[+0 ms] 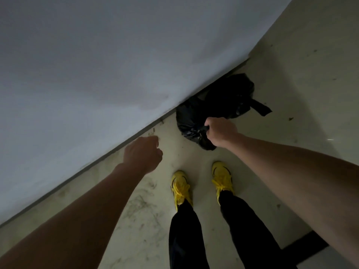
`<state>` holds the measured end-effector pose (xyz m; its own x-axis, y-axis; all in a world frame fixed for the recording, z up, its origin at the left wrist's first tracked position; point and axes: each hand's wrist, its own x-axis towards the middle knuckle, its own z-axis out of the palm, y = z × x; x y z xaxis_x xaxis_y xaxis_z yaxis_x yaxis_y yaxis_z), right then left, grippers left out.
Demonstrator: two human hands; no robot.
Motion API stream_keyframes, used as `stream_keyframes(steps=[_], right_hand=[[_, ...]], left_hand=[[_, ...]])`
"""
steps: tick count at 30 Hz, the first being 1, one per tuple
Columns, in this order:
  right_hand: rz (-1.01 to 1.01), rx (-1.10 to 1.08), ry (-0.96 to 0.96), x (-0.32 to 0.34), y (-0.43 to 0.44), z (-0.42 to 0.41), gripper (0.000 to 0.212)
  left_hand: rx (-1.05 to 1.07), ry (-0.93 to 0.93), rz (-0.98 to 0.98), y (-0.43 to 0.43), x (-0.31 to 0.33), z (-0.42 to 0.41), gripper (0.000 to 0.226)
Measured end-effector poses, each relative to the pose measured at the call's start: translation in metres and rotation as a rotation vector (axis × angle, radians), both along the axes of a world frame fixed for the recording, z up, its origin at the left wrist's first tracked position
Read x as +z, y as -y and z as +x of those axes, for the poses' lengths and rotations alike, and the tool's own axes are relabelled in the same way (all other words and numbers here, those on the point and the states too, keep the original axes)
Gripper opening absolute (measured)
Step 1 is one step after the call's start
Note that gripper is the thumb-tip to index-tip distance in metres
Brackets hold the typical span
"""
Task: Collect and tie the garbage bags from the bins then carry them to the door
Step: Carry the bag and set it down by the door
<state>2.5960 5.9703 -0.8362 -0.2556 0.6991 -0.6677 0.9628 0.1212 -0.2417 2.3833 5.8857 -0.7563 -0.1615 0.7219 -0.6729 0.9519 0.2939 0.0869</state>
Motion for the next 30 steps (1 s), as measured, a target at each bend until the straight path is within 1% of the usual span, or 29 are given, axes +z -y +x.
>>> stream_keyframes(steps=[3,5,8,10,15,21,25,27,30], right_hand=[[-0.036,0.031,-0.009,-0.030,-0.003,0.006,0.033],[-0.041,0.068,-0.031,-0.038,-0.004,0.009,0.031],[-0.030,0.153,-0.045,-0.029,-0.005,0.014,0.033],[-0.022,0.209,-0.030,-0.013,-0.004,0.018,0.033],[-0.029,0.276,-0.007,0.054,0.004,0.026,0.032],[-0.004,0.409,-0.034,0.168,0.034,0.013,0.030],[0.048,0.590,-0.024,0.251,0.067,-0.006,0.030],[0.080,0.733,-0.014,0.285,0.098,-0.022,0.029],[0.075,0.899,0.001,0.312,0.138,-0.048,0.032]], left_hand=[[0.019,-0.002,0.007,-0.002,-0.029,0.010,0.027],[0.039,-0.014,-0.010,-0.001,-0.040,0.017,0.028],[0.079,-0.034,-0.029,0.004,-0.038,0.024,0.029],[0.116,-0.029,-0.037,0.011,-0.024,0.029,0.029],[0.214,-0.010,-0.013,0.030,0.037,0.040,0.028],[0.353,-0.016,0.048,0.076,0.140,0.046,0.028],[0.482,-0.015,0.096,0.127,0.210,0.051,0.027],[0.541,-0.017,0.115,0.170,0.243,0.051,0.026],[0.584,-0.016,0.129,0.230,0.268,0.047,0.025]])
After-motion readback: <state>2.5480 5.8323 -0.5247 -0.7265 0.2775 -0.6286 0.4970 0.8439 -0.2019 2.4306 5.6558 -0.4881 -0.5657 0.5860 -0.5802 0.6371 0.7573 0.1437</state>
